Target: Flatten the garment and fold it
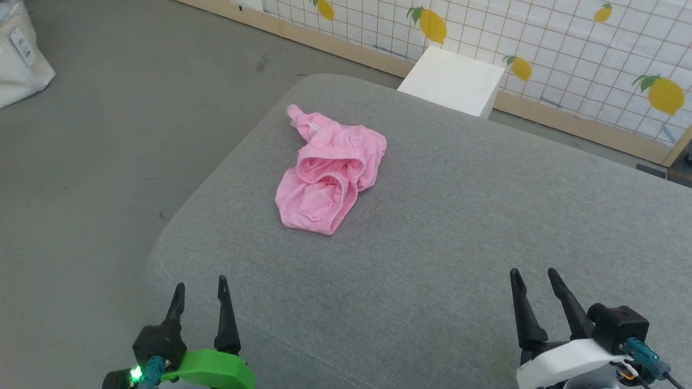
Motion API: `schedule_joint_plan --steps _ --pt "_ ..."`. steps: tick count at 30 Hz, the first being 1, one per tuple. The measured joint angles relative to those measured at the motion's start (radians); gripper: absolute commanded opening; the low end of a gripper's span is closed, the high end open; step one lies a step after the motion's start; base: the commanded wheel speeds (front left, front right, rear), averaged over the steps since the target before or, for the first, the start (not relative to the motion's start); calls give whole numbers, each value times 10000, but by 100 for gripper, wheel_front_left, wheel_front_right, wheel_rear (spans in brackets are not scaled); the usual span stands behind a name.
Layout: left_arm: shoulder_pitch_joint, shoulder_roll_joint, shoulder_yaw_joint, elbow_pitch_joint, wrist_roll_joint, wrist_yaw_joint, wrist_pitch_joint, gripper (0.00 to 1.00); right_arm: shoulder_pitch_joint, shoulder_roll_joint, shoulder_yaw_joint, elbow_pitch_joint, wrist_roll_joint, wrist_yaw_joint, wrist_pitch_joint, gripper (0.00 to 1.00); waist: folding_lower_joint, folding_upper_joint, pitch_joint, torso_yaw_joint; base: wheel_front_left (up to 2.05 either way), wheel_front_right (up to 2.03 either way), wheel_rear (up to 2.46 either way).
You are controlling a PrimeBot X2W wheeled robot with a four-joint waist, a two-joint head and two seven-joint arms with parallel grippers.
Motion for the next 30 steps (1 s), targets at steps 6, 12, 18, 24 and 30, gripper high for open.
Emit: schedule_joint_plan --steps 6,12,18,24,30 --pt "2 0 -58 17 -63 2 -38 100 0 0 -29 19 -2 -2 -54 100 0 0 75 14 0 0 0" --pt "-19 2 -82 111 -63 4 -48 100 -1 2 -59 15 -31 0 -54 100 0 0 136 -44 0 0 0" --pt "-1098 65 -150 437 -82 -451 -48 100 -12 4 -146 -105 -224 0 -48 100 0 0 319 -106 0 0 0" --pt "-3767 249 -79 1365 -364 -1074 -44 100 -198 2 -316 -591 -581 -2 259 100 0 0 773 -319 0 0 0" --pt "-6216 583 184 3200 -989 -1463 1151 100 -532 2 -529 -1183 -947 -2 637 100 0 0 1447 -778 0 0 0"
